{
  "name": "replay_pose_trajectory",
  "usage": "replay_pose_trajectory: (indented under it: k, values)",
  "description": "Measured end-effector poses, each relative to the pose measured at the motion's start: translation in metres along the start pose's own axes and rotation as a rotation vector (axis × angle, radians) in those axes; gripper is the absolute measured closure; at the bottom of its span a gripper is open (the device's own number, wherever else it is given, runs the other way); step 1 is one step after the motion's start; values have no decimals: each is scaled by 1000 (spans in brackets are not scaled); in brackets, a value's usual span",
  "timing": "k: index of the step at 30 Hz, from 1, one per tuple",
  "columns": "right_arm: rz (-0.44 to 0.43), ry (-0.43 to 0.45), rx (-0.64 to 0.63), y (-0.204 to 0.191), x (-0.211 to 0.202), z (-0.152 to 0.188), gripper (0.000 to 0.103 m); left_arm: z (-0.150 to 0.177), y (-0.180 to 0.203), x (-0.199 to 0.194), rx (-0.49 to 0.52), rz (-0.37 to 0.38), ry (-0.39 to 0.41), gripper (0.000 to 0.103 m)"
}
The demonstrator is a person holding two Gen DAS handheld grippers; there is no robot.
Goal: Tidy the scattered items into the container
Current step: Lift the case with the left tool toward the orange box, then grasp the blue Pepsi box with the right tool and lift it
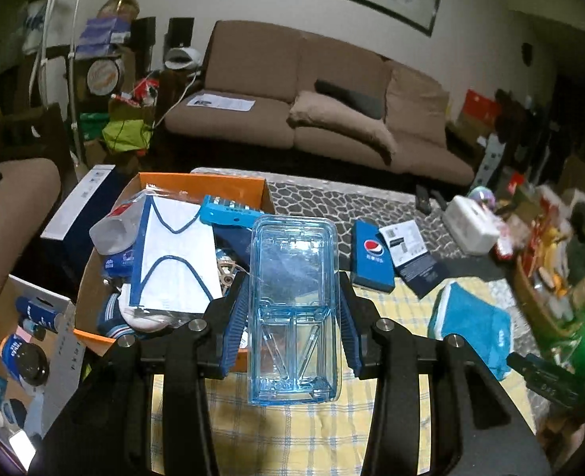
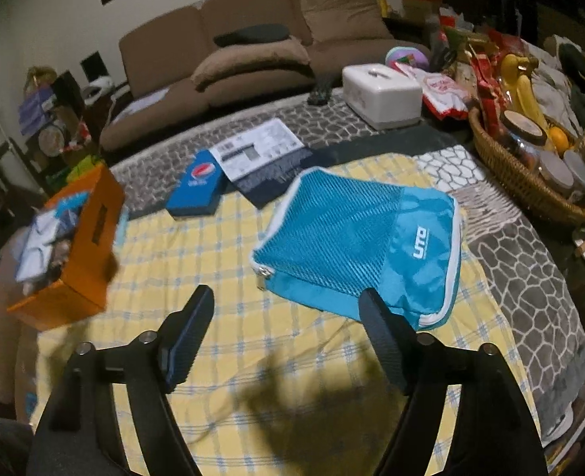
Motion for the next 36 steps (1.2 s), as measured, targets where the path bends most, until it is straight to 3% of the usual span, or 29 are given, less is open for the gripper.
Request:
replay_pose_trajectory:
  k: [7, 10, 11, 15, 18, 21, 26, 29, 32, 34, 36]
  values:
    - [-43, 44, -93, -49, -51, -24, 19, -6, -6, -1, -43, 10, 1, 64]
    - [-79, 91, -123, -70, -78, -44, 8, -4, -7, 1, -39, 2, -1, 64]
    - [-91, 101, -129, -76, -83, -51, 0, -2, -8, 2, -37, 0, -5, 64]
    - [-94, 75, -165, -95, -83, -82, 1, 2, -13, -2, -38, 7, -14, 64]
    - [-76, 7, -226, -112, -62, -101, 1, -1, -16, -8, -29, 2, 2, 64]
    - [-71, 12, -258, -121, -39, -118, 1, -6, -21, -12, -31, -2, 15, 64]
    - [-59, -27, -218, -124, 26, -138, 1, -13, -34, -3, -47, -17, -8, 64]
    - [-36, 28, -193, -116, 64, -150, 1, -23, -43, 0, -56, -32, -1, 64]
    - [26, 92, -290, -111, 100, -158, 1, -38, -53, 5, -50, -69, 26, 64]
    - [46, 81, -346, -108, 126, -160, 1, -43, -60, 13, -61, -79, 27, 64]
    - [12, 20, -359, -110, 156, -157, 1, -44, -65, 23, -71, -92, 13, 64]
Point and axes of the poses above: each gripper's, at about its wrist camera, not at the fingertips, and x roughly the way its jaws point, y to its right, z to its underside, the point moved 9 cm from there along x, roughly the way its jaws point, and after that the axes turned 6 degrees about y, right-handed, at the moved point
